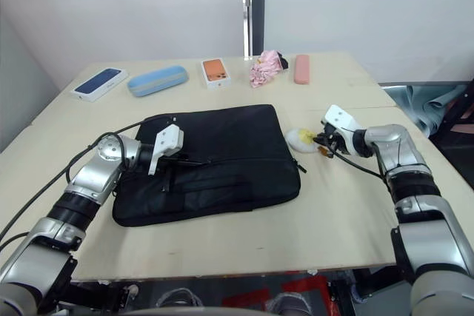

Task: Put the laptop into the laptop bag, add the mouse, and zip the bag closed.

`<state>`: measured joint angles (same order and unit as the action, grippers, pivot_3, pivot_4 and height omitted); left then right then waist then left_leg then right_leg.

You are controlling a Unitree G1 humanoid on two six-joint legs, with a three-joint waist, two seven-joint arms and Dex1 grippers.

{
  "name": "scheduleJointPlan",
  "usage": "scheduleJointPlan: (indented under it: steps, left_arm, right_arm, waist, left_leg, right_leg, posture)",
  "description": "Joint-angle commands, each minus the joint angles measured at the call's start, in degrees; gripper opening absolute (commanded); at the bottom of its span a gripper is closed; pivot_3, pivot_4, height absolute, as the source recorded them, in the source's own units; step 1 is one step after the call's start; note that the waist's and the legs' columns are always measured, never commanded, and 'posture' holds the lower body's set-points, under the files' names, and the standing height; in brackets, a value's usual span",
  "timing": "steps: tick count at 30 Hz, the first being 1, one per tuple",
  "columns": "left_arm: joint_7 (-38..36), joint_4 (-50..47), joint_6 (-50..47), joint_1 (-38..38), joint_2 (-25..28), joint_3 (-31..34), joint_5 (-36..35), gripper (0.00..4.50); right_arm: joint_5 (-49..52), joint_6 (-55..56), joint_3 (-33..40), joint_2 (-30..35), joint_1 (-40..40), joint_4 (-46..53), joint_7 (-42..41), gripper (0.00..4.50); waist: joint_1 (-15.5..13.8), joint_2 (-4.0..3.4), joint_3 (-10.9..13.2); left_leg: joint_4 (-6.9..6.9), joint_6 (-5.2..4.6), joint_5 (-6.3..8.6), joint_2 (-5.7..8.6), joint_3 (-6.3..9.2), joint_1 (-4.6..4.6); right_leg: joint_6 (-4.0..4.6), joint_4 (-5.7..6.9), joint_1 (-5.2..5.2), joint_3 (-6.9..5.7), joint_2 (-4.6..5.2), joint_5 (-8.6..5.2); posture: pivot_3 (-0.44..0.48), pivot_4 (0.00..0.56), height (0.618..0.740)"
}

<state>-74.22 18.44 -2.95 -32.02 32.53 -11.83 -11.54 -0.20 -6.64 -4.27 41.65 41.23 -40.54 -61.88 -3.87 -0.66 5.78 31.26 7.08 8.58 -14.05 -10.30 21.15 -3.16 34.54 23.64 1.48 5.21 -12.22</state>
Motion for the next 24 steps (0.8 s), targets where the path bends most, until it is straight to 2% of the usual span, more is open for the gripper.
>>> scheduleJointPlan:
  steps: [1,9,18,24]
  left_arm:
    - [-1.5,4.8,-3.2,5.2,0.0,-6.2,5.0,0.00]
    - [-1.0,3.8,-3.3,5.6,-0.4,-4.7,3.6,0.00]
    - [-1.1,-0.4,-5.0,6.2,-0.1,-1.8,0.7,0.00]
    - [-0.1,-4.3,-7.2,7.2,0.8,1.3,-2.0,0.00]
  right_arm:
    - [1.5,-0.7,1.4,0.9,0.2,2.5,-1.1,1.57]
    - [3.3,-0.6,1.7,4.2,-0.4,5.9,-6.0,4.36]
    - [7.4,-1.4,2.1,10.5,-2.4,12.7,-16.5,4.43]
    - [10.0,-4.5,2.8,13.2,-1.8,15.1,-21.7,4.43]
  waist:
    - [0.0,0.00,0.0]
    - [0.0,0.02,0.0]
    - [0.0,0.09,0.1]
    - [0.2,0.12,0.1]
  left_leg:
    - [0.00,0.00,0.00,0.00,0.00,0.00]
    - [0.00,0.00,0.00,0.00,0.00,0.01]
    - [0.00,-0.06,0.04,-0.01,0.00,0.06]
    - [0.07,-0.69,0.01,-0.03,-0.03,0.37]
  right_leg:
    - [0.00,0.00,0.00,0.00,0.00,0.00]
    - [0.00,-0.01,0.03,0.00,0.00,0.00]
    - [0.00,-0.10,0.07,-0.01,-0.01,0.00]
    - [0.01,-0.43,0.21,-0.04,-0.03,0.00]
  posture:
    - [0.000,0.150,0.740]
    - [0.000,0.150,0.740]
    - [0.000,0.150,0.740]
    - [0.000,0.150,0.740]
